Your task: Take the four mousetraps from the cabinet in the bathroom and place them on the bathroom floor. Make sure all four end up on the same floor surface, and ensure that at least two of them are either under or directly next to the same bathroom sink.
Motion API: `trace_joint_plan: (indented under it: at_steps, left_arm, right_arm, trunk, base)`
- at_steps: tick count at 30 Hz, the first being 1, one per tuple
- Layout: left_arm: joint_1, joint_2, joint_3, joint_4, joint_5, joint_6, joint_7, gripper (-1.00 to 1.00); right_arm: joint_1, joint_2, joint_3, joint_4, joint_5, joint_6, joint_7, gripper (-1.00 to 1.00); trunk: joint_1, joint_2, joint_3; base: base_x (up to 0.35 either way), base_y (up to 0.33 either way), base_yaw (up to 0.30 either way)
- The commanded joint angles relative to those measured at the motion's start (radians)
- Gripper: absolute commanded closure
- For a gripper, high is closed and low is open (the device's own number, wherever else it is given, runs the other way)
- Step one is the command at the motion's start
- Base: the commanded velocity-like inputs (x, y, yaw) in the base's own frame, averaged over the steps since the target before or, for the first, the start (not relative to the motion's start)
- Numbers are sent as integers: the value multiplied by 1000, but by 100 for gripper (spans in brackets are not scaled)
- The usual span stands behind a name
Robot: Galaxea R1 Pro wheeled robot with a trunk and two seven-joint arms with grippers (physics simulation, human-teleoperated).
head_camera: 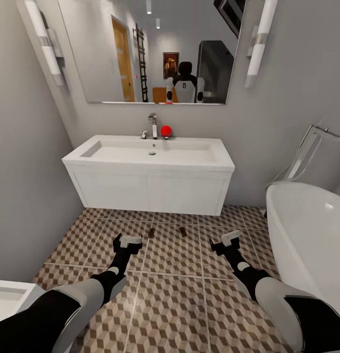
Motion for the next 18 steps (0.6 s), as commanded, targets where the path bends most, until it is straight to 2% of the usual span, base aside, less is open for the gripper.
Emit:
trace_joint_plan:
  at_steps: [1, 18]
  left_arm:
    - [-2, -1, -9, 4, 7, -6, 2, -100]
    - [-2, -1, -9, 4, 7, -6, 2, -100]
  right_arm:
    - [-1, 0, -3, 2, 11, -3, -6, -100]
    - [-1, 1, -3, 2, 11, -3, -7, -100]
  trunk:
    - [-4, 7, 2]
    - [-69, 126, 56]
  base:
    - [0, 0, 0]
    - [0, 0, 0]
